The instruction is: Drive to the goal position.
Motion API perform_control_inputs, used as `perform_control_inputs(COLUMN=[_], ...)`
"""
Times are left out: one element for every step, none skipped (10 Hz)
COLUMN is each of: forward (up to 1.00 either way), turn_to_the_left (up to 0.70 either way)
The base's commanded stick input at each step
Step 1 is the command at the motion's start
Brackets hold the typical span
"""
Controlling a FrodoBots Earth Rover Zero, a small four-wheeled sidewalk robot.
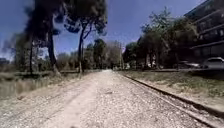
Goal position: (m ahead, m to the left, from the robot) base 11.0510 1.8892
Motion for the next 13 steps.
perform_control_inputs(forward=[0.85,0.85,0.85,0.85,0.85,0.85,0.85,0.85,0.85,0.85,0.85,0.85,0.85], turn_to_the_left=[0.0,0.0,0.0,0.0,0.0,0.0,0.0,0.0,0.0,0.0,0.0,0.0,0.0])
